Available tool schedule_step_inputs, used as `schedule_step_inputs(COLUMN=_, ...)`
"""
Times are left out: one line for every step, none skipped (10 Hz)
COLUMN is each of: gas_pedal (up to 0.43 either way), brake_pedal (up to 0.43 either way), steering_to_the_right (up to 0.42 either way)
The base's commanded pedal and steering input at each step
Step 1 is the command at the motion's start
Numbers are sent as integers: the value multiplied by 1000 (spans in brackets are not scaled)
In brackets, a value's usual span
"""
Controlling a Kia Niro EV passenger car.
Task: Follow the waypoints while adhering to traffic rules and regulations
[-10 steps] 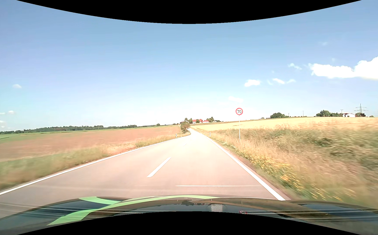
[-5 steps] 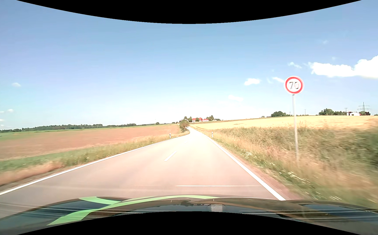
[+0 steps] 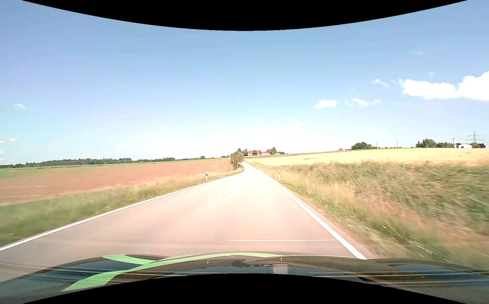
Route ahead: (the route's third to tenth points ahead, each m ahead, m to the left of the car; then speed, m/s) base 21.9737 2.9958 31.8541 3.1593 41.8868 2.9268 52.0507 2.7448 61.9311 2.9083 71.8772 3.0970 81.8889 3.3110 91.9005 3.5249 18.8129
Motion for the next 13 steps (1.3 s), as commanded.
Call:
schedule_step_inputs(gas_pedal=220, brake_pedal=0, steering_to_the_right=-3)
schedule_step_inputs(gas_pedal=240, brake_pedal=0, steering_to_the_right=-3)
schedule_step_inputs(gas_pedal=260, brake_pedal=0, steering_to_the_right=-3)
schedule_step_inputs(gas_pedal=268, brake_pedal=0, steering_to_the_right=-3)
schedule_step_inputs(gas_pedal=268, brake_pedal=0, steering_to_the_right=-3)
schedule_step_inputs(gas_pedal=268, brake_pedal=0, steering_to_the_right=-3)
schedule_step_inputs(gas_pedal=268, brake_pedal=0, steering_to_the_right=-3)
schedule_step_inputs(gas_pedal=268, brake_pedal=0, steering_to_the_right=-3)
schedule_step_inputs(gas_pedal=280, brake_pedal=0, steering_to_the_right=1)
schedule_step_inputs(gas_pedal=280, brake_pedal=0, steering_to_the_right=2)
schedule_step_inputs(gas_pedal=268, brake_pedal=0, steering_to_the_right=1)
schedule_step_inputs(gas_pedal=209, brake_pedal=0, steering_to_the_right=1)
schedule_step_inputs(gas_pedal=197, brake_pedal=0, steering_to_the_right=1)
